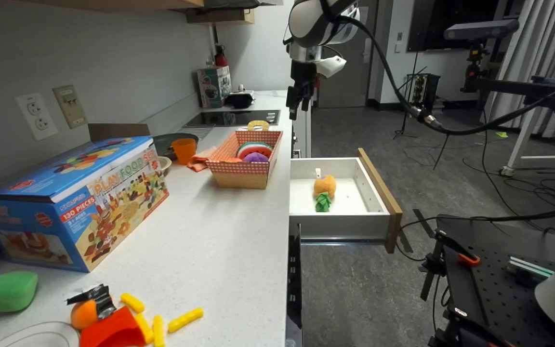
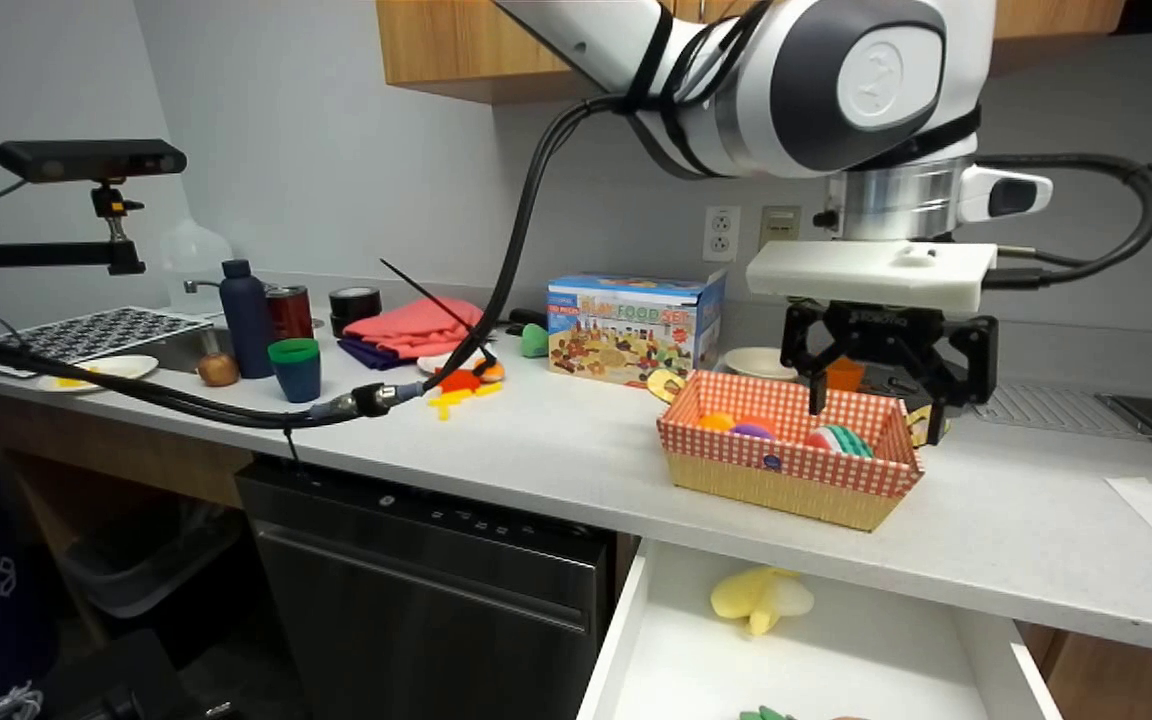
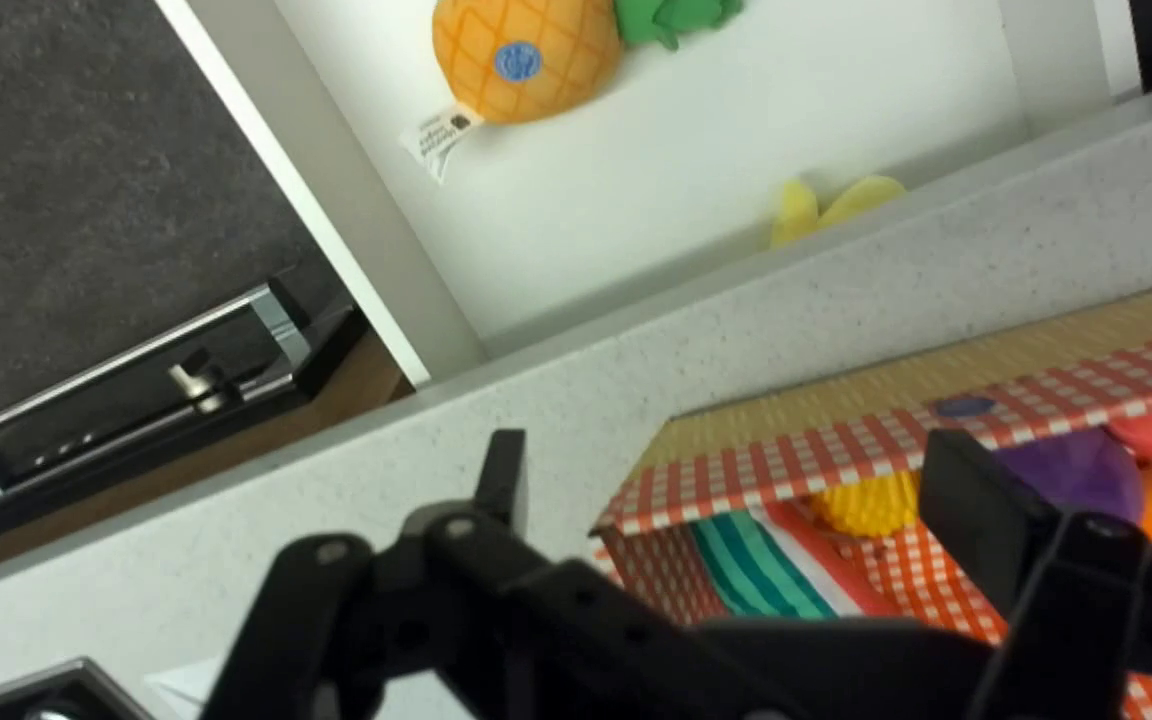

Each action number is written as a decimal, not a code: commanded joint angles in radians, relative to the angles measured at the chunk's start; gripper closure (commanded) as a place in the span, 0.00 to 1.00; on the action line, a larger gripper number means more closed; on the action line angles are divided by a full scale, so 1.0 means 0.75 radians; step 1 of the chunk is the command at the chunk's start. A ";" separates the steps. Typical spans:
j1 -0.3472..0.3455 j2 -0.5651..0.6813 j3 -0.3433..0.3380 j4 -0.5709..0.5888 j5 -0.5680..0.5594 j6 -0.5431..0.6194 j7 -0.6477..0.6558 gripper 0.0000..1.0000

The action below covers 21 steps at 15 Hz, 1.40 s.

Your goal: Open the drawer and put the plush toys into the drawer

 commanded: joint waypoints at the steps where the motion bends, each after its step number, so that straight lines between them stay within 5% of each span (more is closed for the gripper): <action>1: 0.023 0.067 0.033 0.148 0.000 0.019 -0.074 0.00; 10: 0.049 0.354 0.141 0.496 -0.008 -0.014 -0.214 0.00; 21: 0.013 0.743 0.157 0.898 -0.009 -0.196 -0.226 0.00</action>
